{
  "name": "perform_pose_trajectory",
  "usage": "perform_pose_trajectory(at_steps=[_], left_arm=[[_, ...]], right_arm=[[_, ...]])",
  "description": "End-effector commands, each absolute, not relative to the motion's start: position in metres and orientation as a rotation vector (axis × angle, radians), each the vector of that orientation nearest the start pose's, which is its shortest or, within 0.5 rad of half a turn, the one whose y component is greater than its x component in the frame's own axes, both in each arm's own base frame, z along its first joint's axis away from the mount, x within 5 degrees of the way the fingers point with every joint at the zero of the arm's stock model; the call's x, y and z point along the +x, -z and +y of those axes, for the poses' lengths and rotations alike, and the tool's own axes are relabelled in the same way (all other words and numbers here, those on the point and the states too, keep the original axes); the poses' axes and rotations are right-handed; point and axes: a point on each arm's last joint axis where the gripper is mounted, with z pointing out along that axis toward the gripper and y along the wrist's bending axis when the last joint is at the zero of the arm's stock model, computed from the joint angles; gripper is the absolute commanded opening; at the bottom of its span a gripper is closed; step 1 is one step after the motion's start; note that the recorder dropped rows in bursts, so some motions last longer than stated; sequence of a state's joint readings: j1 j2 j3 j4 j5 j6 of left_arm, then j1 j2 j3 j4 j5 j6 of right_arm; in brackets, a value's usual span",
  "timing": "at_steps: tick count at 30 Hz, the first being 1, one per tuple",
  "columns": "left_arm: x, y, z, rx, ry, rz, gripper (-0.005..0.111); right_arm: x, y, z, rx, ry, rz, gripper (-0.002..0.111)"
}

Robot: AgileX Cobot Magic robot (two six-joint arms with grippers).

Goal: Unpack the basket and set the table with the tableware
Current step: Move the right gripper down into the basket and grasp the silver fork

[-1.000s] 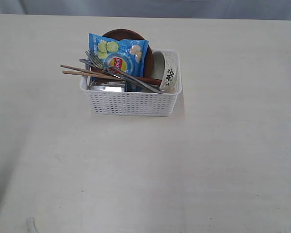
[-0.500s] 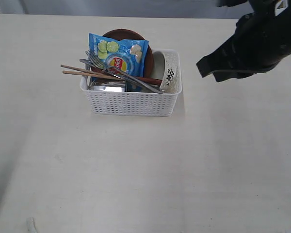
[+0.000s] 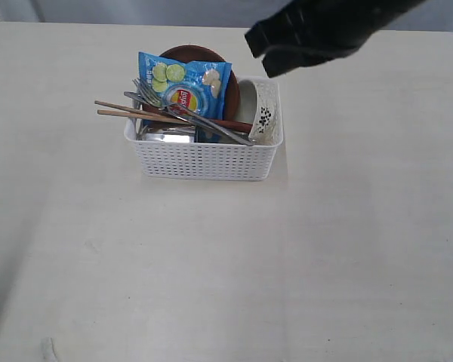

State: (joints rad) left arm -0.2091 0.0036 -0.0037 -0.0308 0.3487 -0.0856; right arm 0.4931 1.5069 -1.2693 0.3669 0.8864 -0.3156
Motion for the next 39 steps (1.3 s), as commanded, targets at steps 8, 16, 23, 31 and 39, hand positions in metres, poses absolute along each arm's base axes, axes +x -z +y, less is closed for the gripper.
perform_pose_trajectory(at_steps=[8, 16, 23, 31, 39], left_arm=[[0.052, -0.182, -0.012, 0.102, 0.237, 1.834, 0.0], [0.052, -0.182, -0.012, 0.102, 0.237, 1.834, 0.0], [0.052, -0.182, -0.012, 0.102, 0.237, 1.834, 0.0], [0.052, -0.182, -0.012, 0.102, 0.237, 1.834, 0.0], [0.052, -0.182, -0.012, 0.102, 0.237, 1.834, 0.0]], right_arm=[[0.33, -0.319, 0.237, -1.157, -0.393, 2.45, 0.0], [0.338, -0.294, 0.288, -1.457, -0.321, 2.375, 0.0], [0.344, -0.272, 0.288, -1.529, -0.274, 2.409, 0.0], [0.35, -0.247, 0.293, -1.562, -0.276, 2.454, 0.036], [0.362, -0.207, 0.301, -1.609, -0.25, 2.46, 0.06]])
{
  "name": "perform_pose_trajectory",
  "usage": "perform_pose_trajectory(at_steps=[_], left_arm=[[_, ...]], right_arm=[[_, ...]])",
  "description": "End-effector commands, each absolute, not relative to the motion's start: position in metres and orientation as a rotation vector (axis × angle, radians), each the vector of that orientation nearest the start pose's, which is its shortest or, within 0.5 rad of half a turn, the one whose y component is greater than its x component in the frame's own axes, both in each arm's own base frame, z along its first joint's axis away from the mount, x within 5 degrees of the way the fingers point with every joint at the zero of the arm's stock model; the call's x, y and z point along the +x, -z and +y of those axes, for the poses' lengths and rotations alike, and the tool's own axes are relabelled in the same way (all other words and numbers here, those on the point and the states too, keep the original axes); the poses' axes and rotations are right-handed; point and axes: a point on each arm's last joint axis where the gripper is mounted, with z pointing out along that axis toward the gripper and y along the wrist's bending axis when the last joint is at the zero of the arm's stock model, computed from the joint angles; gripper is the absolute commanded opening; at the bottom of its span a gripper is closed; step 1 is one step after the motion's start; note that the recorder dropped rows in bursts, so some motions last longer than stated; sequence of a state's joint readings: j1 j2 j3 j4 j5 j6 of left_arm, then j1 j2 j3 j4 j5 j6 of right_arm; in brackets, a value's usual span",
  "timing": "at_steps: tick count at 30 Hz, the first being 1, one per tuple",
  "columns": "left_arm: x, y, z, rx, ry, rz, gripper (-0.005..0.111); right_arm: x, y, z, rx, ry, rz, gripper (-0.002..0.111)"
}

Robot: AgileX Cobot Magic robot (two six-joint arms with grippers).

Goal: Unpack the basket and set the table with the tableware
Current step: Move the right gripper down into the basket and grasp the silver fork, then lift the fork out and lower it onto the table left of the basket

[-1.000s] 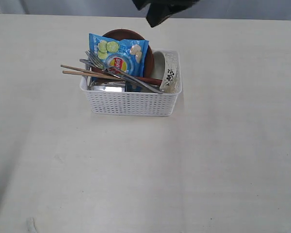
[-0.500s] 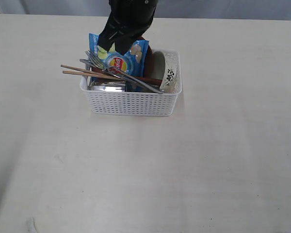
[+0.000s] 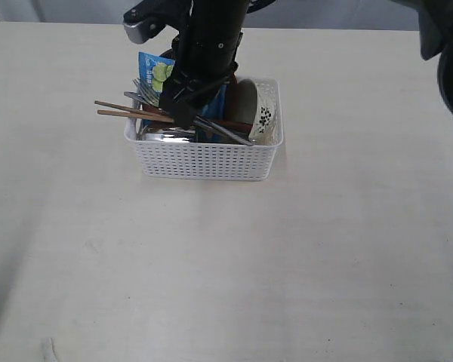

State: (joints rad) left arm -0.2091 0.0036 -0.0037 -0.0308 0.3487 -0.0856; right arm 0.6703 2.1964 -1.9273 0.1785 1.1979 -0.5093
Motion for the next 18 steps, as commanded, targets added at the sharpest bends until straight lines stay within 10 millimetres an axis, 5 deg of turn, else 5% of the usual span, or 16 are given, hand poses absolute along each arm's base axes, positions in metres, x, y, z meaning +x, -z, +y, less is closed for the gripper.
perform_pose_trajectory(at_steps=[1, 6, 12, 18], left_arm=[[0.052, -0.182, -0.012, 0.102, 0.237, 1.834, 0.0], [0.052, -0.182, -0.012, 0.102, 0.237, 1.834, 0.0], [0.052, -0.182, -0.012, 0.102, 0.237, 1.834, 0.0], [0.052, -0.182, -0.012, 0.102, 0.237, 1.834, 0.0]], right_arm=[[0.363, -0.205, 0.302, -1.607, -0.247, 2.458, 0.06], [0.369, -0.195, 0.299, -1.596, -0.231, 2.471, 0.049], [0.37, -0.219, 0.293, -1.575, -0.238, 2.457, 0.001], [0.361, -0.258, 0.289, -1.526, -0.289, 2.406, 0.0]])
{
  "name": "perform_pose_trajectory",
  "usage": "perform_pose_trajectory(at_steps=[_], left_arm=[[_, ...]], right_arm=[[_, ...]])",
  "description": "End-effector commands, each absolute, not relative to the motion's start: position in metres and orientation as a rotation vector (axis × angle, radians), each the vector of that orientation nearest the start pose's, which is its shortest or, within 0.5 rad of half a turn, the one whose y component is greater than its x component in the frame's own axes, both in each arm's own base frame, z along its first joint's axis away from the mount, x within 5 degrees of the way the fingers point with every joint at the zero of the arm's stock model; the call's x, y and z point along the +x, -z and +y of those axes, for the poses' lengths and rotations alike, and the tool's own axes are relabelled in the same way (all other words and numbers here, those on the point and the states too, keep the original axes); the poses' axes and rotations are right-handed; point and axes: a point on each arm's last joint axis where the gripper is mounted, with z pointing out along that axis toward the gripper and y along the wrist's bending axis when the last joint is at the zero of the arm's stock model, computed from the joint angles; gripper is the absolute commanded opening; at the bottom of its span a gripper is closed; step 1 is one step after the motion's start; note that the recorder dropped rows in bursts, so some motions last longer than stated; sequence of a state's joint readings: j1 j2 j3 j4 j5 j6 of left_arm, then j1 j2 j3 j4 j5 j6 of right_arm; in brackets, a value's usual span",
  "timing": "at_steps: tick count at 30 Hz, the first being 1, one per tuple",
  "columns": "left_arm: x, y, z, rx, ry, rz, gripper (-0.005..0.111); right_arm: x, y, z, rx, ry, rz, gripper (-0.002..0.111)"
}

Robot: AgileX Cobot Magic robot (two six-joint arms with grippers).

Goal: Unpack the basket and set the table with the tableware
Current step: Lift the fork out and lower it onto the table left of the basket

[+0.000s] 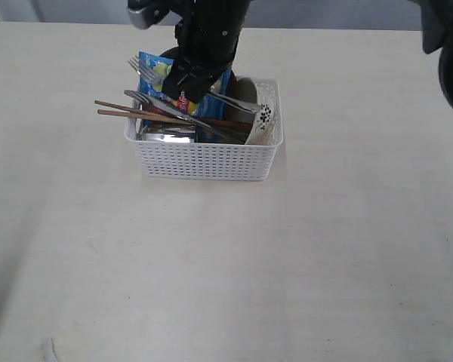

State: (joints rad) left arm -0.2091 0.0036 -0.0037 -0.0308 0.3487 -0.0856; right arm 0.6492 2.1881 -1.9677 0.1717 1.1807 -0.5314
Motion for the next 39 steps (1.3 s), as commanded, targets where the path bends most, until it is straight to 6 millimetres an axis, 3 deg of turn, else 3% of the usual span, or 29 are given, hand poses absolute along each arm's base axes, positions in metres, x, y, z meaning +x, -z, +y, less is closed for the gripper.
perform_pose_trajectory(at_steps=[1, 4, 9, 16, 23, 27, 34, 39], left_arm=[[0.052, -0.182, -0.012, 0.102, 0.237, 1.834, 0.0], [0.052, -0.182, -0.012, 0.102, 0.237, 1.834, 0.0], [0.052, -0.182, -0.012, 0.102, 0.237, 1.834, 0.0], [0.052, -0.182, -0.012, 0.102, 0.237, 1.834, 0.0], [0.052, -0.182, -0.012, 0.102, 0.237, 1.834, 0.0], [0.052, -0.182, -0.012, 0.102, 0.237, 1.834, 0.0], [0.052, -0.182, -0.012, 0.102, 0.237, 1.834, 0.0], [0.052, -0.182, -0.012, 0.102, 0.237, 1.834, 0.0]], right_arm=[[0.359, -0.262, 0.289, -1.505, -0.301, 2.411, 0.0], [0.353, -0.28, 0.286, -1.369, -0.346, 2.466, 0.0], [0.334, -0.309, 0.293, -0.994, -0.549, 2.622, 0.0], [0.284, -0.31, 0.338, -0.94, -0.618, 2.705, 0.0], [0.224, -0.284, 0.399, -0.801, -0.789, 2.649, 0.0], [0.202, -0.261, 0.415, -0.682, -0.863, 2.651, 0.0], [0.2, -0.205, 0.412, -0.507, -0.762, 2.811, 0.0], [0.207, -0.174, 0.415, -0.274, -0.683, 2.867, 0.0]])
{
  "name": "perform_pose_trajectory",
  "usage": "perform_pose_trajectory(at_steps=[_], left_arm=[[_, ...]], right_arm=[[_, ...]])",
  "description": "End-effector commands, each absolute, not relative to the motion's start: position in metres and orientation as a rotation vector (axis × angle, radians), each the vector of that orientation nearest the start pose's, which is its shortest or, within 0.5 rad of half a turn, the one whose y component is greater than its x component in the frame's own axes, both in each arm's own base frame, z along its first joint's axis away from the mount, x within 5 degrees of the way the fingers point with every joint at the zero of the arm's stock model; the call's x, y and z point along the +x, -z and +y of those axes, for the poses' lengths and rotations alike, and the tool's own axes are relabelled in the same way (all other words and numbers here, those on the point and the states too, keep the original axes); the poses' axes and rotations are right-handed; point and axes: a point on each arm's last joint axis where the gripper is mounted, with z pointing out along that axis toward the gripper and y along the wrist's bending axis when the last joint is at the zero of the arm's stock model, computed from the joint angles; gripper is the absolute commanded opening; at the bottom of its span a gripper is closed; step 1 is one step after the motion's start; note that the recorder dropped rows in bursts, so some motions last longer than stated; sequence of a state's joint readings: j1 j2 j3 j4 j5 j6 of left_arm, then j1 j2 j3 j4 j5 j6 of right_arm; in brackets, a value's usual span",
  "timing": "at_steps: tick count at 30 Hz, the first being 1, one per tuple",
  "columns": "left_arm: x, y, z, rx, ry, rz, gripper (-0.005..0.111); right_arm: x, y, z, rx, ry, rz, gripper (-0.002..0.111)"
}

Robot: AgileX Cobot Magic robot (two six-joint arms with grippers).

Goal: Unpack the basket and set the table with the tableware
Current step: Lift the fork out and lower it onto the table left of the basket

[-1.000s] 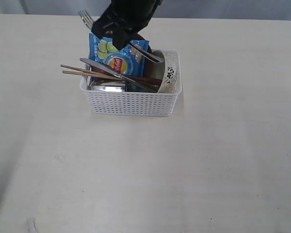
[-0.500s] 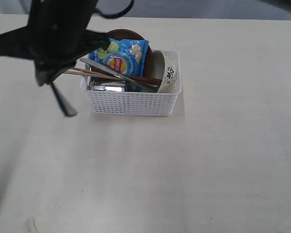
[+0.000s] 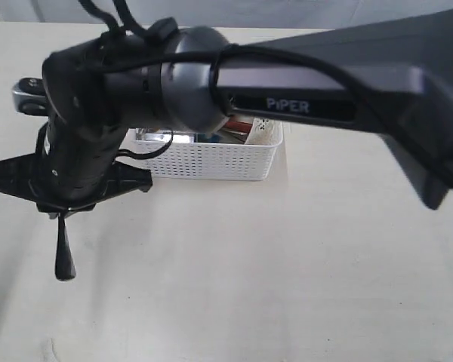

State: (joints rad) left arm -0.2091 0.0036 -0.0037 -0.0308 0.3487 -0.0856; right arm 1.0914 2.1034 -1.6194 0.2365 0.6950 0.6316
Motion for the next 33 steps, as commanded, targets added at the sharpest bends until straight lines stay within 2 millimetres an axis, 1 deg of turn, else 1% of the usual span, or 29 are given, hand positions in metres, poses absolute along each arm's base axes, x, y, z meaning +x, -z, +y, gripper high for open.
perform_pose_trajectory(at_steps=[1, 6, 11, 17, 23, 33], left_arm=[[0.052, -0.182, -0.012, 0.102, 0.237, 1.834, 0.0], [0.052, -0.182, -0.012, 0.102, 0.237, 1.834, 0.0], [0.052, -0.182, -0.012, 0.102, 0.237, 1.834, 0.0], [0.052, -0.182, -0.012, 0.102, 0.237, 1.834, 0.0], [0.052, -0.182, -0.012, 0.102, 0.237, 1.834, 0.0], [0.052, -0.182, -0.012, 0.102, 0.237, 1.834, 0.0]], right_arm=[[0.208, -0.168, 0.415, -0.245, -0.669, 2.875, 0.0], [0.215, -0.149, 0.409, -0.089, -0.507, 2.898, 0.0], [0.218, -0.144, 0.402, -0.031, -0.376, 2.893, 0.0], [0.219, -0.141, 0.402, -0.05, -0.355, 2.884, 0.0], [0.22, -0.126, 0.402, -0.057, -0.313, 2.9, 0.0], [0.222, -0.126, 0.402, -0.115, -0.305, 2.874, 0.0]])
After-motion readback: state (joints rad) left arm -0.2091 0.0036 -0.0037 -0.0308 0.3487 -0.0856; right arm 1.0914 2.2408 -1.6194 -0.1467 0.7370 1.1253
